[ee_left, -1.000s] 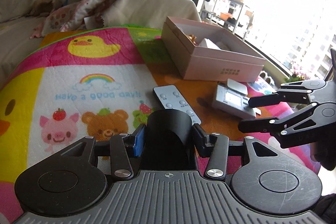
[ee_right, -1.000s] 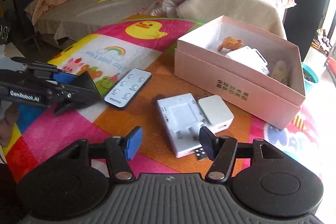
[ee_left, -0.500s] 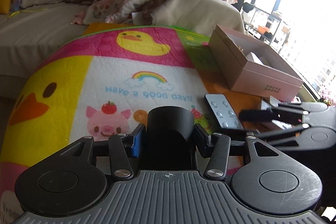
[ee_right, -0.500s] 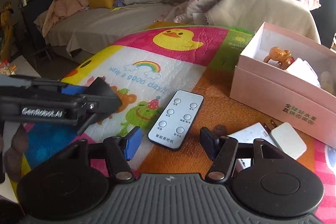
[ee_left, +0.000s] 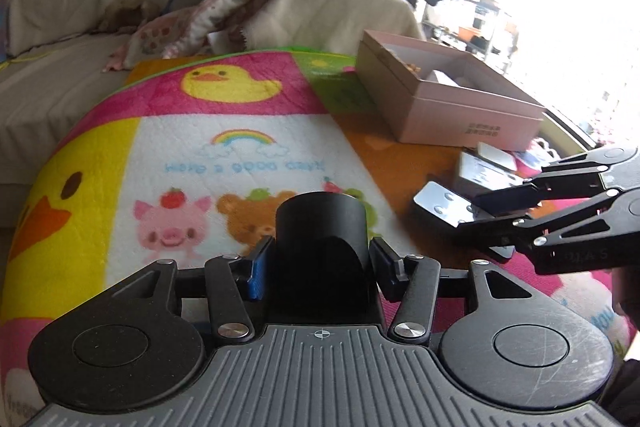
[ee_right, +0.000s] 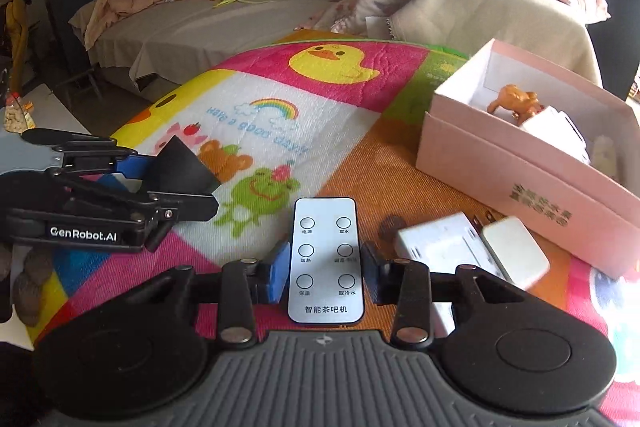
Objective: Organize rigid objects
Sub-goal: 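Grasp the white remote control with the right tool, then carry the black object and remote into the pink box and open both tools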
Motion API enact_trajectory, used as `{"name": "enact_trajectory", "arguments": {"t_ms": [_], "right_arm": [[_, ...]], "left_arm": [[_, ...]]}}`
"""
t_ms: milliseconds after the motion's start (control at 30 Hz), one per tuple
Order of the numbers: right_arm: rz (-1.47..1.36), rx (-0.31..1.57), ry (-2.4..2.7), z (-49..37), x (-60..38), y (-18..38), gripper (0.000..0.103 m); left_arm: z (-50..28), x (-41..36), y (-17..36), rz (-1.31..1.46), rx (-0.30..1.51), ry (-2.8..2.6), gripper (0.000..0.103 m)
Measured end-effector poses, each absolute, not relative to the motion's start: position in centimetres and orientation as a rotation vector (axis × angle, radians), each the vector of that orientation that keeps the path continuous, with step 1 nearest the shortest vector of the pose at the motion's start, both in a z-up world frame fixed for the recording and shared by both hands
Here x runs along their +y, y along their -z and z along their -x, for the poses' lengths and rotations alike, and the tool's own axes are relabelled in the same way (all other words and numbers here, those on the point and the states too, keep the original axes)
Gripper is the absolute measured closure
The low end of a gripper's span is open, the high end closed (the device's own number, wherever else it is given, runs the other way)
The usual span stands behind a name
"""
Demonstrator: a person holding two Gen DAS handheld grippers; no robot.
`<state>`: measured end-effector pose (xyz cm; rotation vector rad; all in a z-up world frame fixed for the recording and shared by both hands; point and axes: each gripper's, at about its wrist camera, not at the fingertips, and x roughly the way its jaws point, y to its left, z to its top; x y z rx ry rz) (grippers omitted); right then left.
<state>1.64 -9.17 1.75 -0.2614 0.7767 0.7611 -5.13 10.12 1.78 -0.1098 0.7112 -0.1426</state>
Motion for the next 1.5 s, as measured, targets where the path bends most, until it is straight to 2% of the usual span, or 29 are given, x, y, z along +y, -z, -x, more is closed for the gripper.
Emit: {"name": "enact_trajectory", "arguments": {"t_ms": [200,367,533,700,900,1100,1133,1200,1300,1500], "right_arm": [[0.194,0.738,-0.677,0.5,-16.0,-4.1,0.065],[0.106,0.554,-0.571,0.8,-21.2,-9.3,0.065],[0.083,0.355,-0.493,-1.4,-23.3,-15.1,0.065],[0.055,0.305,-0.396,-9.0,-22.4,-18.3,0.065],[-0.018,0.489,-0.382,-17.9,-20.9,-14.9,0.065],[-0.028,0.615,-0.358,-21.6,-19.9,-9.1,0.065],[-0.028,0.628,-0.360,-21.9,-19.9,-8.5,0.064],[-0.040,0.653,-0.371,-22.1,-20.0,-7.5,0.064],[-0.006,0.622,-0.366,-20.8,-20.1,-7.1,0.053],[0.049,0.546,-0.390,-15.6,-21.9,-7.4,0.052]], "left_arm": [[5.4,5.6,-3.0,0.044,0.739,0.355,0.047],[2.8,3.9,-8.7,0.038,0.588,0.419,0.047],[-2.9,3.2,-15.1,0.054,0.398,0.385,0.047],[-10.9,1.7,-16.0,0.023,0.417,0.316,0.047],[-15.9,1.1,-11.1,0.108,0.580,0.355,0.047],[-18.4,0.4,-7.6,0.107,0.684,0.365,0.047],[-18.8,0.5,-7.1,0.114,0.697,0.370,0.051],[-19.1,0.7,-6.7,0.127,0.693,0.362,0.051],[-18.9,1.6,-7.3,0.166,0.620,0.340,0.051],[-14.6,3.7,-8.8,0.198,0.562,0.304,0.051]]}}
